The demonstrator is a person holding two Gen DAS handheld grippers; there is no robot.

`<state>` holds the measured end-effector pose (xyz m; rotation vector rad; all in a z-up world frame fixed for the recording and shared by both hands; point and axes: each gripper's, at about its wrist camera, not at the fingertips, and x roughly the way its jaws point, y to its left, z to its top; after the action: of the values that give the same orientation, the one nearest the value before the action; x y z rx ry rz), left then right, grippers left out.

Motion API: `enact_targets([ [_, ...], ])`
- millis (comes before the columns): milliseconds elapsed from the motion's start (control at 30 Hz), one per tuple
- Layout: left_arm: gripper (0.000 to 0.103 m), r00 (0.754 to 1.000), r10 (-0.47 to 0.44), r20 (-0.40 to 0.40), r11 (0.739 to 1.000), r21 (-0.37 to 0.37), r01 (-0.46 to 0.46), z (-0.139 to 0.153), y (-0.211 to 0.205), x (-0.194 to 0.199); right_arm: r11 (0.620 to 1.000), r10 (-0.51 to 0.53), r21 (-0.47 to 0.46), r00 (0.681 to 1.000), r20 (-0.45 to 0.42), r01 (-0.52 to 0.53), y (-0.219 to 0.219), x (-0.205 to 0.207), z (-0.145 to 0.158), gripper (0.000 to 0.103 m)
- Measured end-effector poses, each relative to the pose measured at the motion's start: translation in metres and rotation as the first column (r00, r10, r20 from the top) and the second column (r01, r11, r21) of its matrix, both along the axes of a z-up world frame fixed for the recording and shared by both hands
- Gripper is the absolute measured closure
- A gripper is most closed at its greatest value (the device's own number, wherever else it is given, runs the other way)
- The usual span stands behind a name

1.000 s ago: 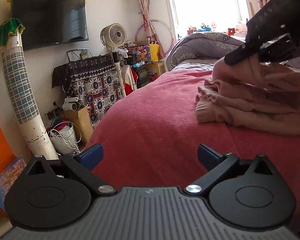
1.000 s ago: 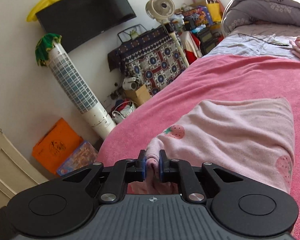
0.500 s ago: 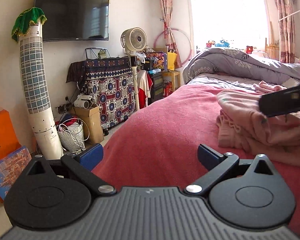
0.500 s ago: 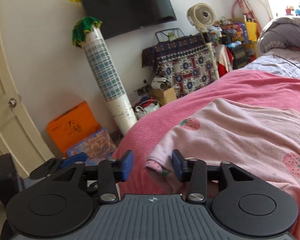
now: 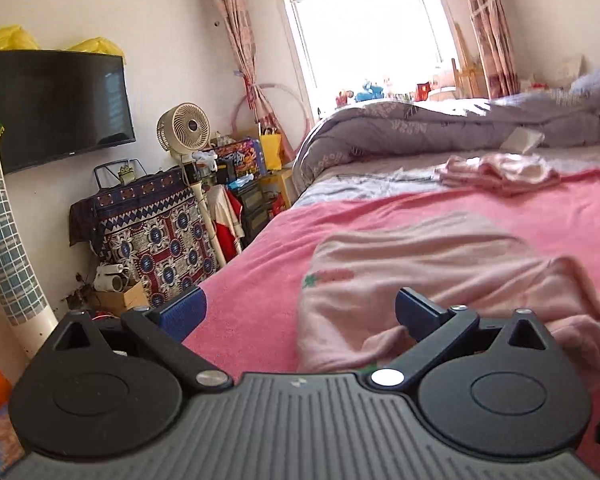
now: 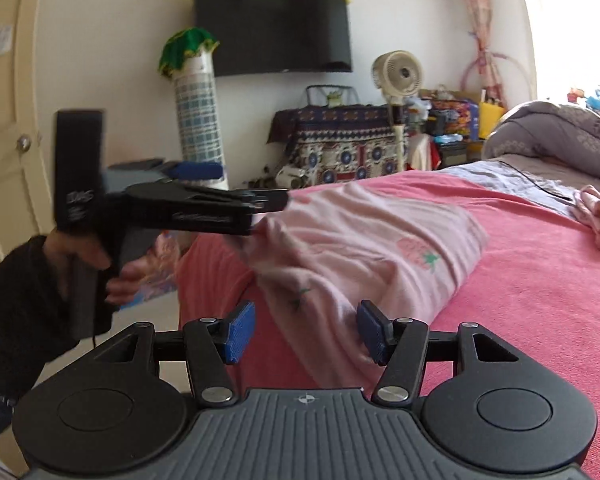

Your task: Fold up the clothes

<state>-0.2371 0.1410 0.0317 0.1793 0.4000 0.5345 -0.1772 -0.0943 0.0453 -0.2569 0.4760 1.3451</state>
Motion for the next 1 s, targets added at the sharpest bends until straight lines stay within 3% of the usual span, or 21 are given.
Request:
enact_targets([
  [100,0.0,1.0,-0.025,0.003,0.998,-0.06,0.025,-0.012,0.005,-0.014,0.998,0.058,-0.034,0.998,-0.015,-0.059,-0.009,-0.006,-0.007,0.045],
  [200,0.0,1.0,-0.016,0.003,0.992,-0.123,0.017,-0.01,0.014,-0.027,0.998,0.049,0.045,0.997,-0.067,-0.046,-0.028,0.002,0.001,0.045],
  [300,0.0,1.0,-0.005,-0.017,0.994,-0.109,0.003,-0.008,0.015,-0.032,0.984,-0.084,0.157,0.996,-0.043,0.09,-0.041,0.012,0.013,0.042],
  [400,0.0,0.999,-0.001,-0.044,0.997,-0.078,-0.003,-0.006,0.011,-0.032,0.969,-0.216,0.136,0.975,0.043,0.208,-0.026,0.021,0.015,0.042],
  [433,0.0,0.999,0.0,-0.054,0.999,-0.053,-0.003,-0.003,0.008,-0.032,0.969,-0.225,0.12,0.972,0.069,0.215,-0.018,0.024,0.013,0.044],
  [500,0.0,0.998,0.001,-0.056,1.0,-0.003,-0.001,0.008,0.004,-0.031,0.976,-0.215,0.058,0.971,0.106,0.21,-0.003,0.027,0.007,0.059],
  [533,0.0,0.999,-0.011,-0.04,1.0,0.009,0.011,0.017,0.003,-0.03,0.978,-0.209,0.032,0.971,0.114,0.207,0.002,0.026,0.004,0.076],
  [633,0.0,0.995,-0.097,0.037,0.995,-0.008,0.097,0.053,0.002,-0.018,0.977,-0.211,0.001,0.965,0.153,0.214,0.006,0.019,-0.003,0.082],
  [700,0.0,0.983,-0.179,0.037,0.984,-0.018,0.179,0.066,-0.004,0.007,0.974,-0.223,-0.001,0.958,0.177,0.227,0.004,0.014,-0.006,0.09],
  [800,0.0,0.965,-0.255,-0.058,0.967,-0.026,0.254,0.059,-0.014,0.056,0.974,-0.219,-0.018,0.955,0.2,0.228,0.002,0.005,-0.01,0.096],
  [900,0.0,0.944,-0.242,-0.226,0.97,-0.069,0.232,0.025,-0.016,0.105,0.982,-0.156,-0.066,0.96,0.233,0.176,0.001,-0.007,-0.017,0.098],
  [1000,0.0,0.942,-0.237,-0.239,0.968,-0.141,0.208,0.009,-0.007,0.109,0.989,-0.048,-0.128,0.97,0.239,0.08,-0.003,-0.024,-0.025,0.101],
])
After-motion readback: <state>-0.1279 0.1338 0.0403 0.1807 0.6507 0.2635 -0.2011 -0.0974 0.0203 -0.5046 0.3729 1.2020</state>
